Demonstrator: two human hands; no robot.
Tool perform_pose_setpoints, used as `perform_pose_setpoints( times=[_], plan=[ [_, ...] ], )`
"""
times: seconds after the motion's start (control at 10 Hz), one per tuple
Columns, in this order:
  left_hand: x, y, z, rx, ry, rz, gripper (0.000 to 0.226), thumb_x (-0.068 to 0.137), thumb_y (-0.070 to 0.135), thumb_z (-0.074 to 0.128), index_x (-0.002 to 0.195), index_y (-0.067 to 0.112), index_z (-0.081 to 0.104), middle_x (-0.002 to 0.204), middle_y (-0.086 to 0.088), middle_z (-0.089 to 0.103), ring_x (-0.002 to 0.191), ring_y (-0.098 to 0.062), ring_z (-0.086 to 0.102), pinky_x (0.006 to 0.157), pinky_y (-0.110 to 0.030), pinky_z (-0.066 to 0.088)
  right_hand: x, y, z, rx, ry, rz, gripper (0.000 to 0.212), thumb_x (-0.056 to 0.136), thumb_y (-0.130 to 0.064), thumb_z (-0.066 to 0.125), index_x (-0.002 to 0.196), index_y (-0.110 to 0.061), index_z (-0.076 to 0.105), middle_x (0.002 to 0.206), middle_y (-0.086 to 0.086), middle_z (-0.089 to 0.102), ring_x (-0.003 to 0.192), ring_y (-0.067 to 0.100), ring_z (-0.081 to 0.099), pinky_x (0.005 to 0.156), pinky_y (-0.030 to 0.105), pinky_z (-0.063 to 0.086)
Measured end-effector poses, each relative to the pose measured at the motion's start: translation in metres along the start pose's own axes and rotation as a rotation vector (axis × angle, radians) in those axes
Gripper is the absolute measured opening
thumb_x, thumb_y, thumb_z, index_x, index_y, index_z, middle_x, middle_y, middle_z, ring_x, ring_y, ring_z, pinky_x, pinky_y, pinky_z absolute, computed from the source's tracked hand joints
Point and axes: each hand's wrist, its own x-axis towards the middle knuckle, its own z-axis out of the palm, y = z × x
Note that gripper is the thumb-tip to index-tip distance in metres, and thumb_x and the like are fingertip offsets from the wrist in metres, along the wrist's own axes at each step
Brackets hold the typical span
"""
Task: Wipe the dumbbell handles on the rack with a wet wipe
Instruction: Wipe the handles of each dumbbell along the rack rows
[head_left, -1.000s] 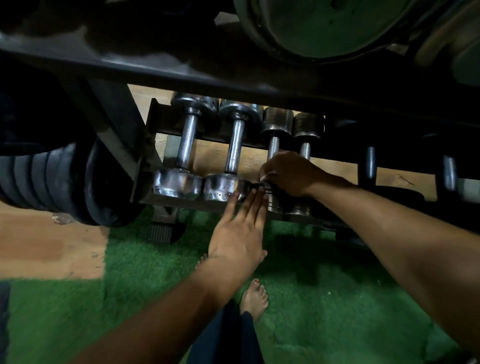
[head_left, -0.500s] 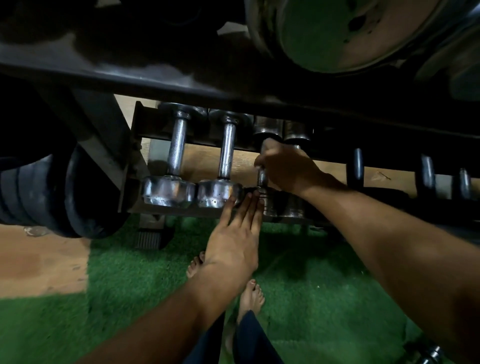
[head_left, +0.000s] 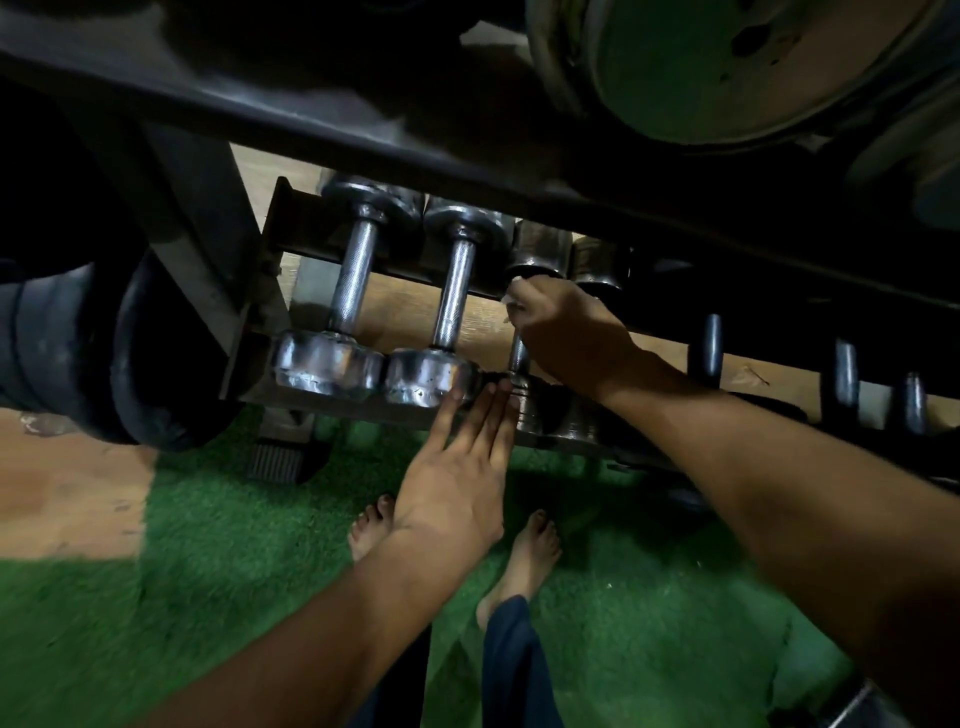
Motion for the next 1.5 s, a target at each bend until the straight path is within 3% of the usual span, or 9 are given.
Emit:
perform_pose_setpoints(
  times=[0.2, 0.3, 0.4, 0.5, 0.8, 1.0, 1.2, 1.3, 1.5],
  plan=[
    [-0.001, 0.006, 0.002, -0.015, 0.021, -0.028, 0.104, 0.1, 0.055, 0.038, 0.149, -0.002, -0.033, 0.156, -0.022, -0.04, 0.148, -0.031, -0.036, 0.109, -0.057, -0.034, 0.016, 0.012, -0.003, -0.13, 0.04, -0.192, 0.027, 0.082, 0.0, 0.047, 0.07, -0.009, 0.07, 0.088, 0.009, 0.069, 0.082, 0.029, 0.063, 0.069, 0.038, 0.048],
    [-0.001, 0.008, 0.003, -0.031, 0.022, -0.037, 0.102, 0.101, 0.054, 0.037, 0.148, -0.002, -0.034, 0.155, -0.022, -0.041, 0.147, -0.032, -0.037, 0.11, -0.056, -0.034, 0.009, 0.006, 0.007, -0.109, 0.097, 0.0, 0.033, 0.081, 0.003, 0.04, 0.08, -0.01, 0.071, 0.093, 0.008, 0.067, 0.087, 0.029, 0.062, 0.065, 0.036, 0.048],
    [-0.002, 0.008, 0.004, -0.053, 0.013, -0.045, 0.108, 0.1, 0.059, 0.039, 0.147, -0.001, -0.037, 0.153, -0.022, -0.045, 0.145, -0.031, -0.039, 0.107, -0.055, -0.036, -0.003, -0.008, 0.025, 0.171, 0.174, 0.317, 0.051, 0.094, -0.011, 0.021, 0.119, -0.008, 0.065, 0.118, 0.009, 0.061, 0.105, 0.031, 0.061, 0.08, 0.045, 0.054],
    [-0.003, 0.01, 0.003, -0.077, 0.015, -0.048, 0.107, 0.1, 0.058, 0.039, 0.146, -0.001, -0.037, 0.153, -0.021, -0.045, 0.146, -0.03, -0.038, 0.109, -0.054, -0.034, -0.012, -0.014, 0.021, 0.506, 0.254, 0.555, 0.035, 0.098, -0.014, 0.034, 0.121, -0.008, 0.06, 0.109, 0.008, 0.058, 0.099, 0.032, 0.06, 0.075, 0.034, 0.044],
    [-0.002, 0.011, 0.002, -0.09, 0.021, -0.053, 0.104, 0.101, 0.057, 0.036, 0.146, -0.001, -0.038, 0.152, -0.021, -0.046, 0.144, -0.03, -0.041, 0.106, -0.052, -0.037, -0.027, -0.011, 0.003, 0.564, -0.113, 0.228, 0.019, 0.1, -0.033, 0.045, 0.107, -0.029, 0.062, 0.121, 0.003, 0.055, 0.108, 0.028, 0.058, 0.08, 0.033, 0.043],
    [-0.002, 0.01, 0.003, -0.099, 0.023, -0.045, 0.107, 0.099, 0.057, 0.039, 0.145, 0.001, -0.04, 0.151, -0.019, -0.048, 0.143, -0.029, -0.043, 0.108, -0.052, -0.036, -0.018, -0.001, 0.013, 0.947, 0.256, 0.639, 0.016, 0.08, -0.007, 0.068, 0.093, -0.012, 0.06, 0.081, 0.0, 0.061, 0.08, 0.026, 0.061, 0.063, 0.033, 0.043],
    [-0.002, 0.01, 0.006, -0.103, 0.05, -0.053, 0.106, 0.099, 0.052, 0.04, 0.146, 0.0, -0.038, 0.152, -0.021, -0.048, 0.144, -0.03, -0.042, 0.11, -0.052, -0.035, -0.025, -0.007, 0.017, 1.154, -0.045, 0.736, 0.015, 0.078, -0.006, 0.072, 0.074, -0.017, 0.062, 0.084, 0.007, 0.07, 0.072, 0.018, 0.065, 0.068, 0.03, 0.052],
    [-0.002, 0.01, 0.007, -0.095, 0.058, -0.048, 0.106, 0.099, 0.052, 0.041, 0.146, 0.0, -0.038, 0.152, -0.021, -0.048, 0.145, -0.03, -0.041, 0.111, -0.052, -0.034, -0.021, 0.001, 0.012, 1.493, -0.123, 0.873, 0.023, 0.078, 0.011, 0.06, 0.074, -0.011, 0.062, 0.066, 0.009, 0.06, 0.05, 0.012, 0.058, 0.05, 0.023, 0.045],
    [-0.002, 0.009, 0.008, -0.095, 0.058, -0.045, 0.103, 0.1, 0.051, 0.039, 0.147, 0.001, -0.038, 0.152, -0.02, -0.048, 0.144, -0.03, -0.041, 0.11, -0.051, -0.035, 0.017, 0.02, 0.032, 1.418, 0.064, 1.158, 0.025, 0.079, -0.006, 0.059, 0.069, -0.026, 0.07, 0.088, 0.003, 0.074, 0.089, 0.025, 0.071, 0.087, 0.045, 0.059]
  ],
)
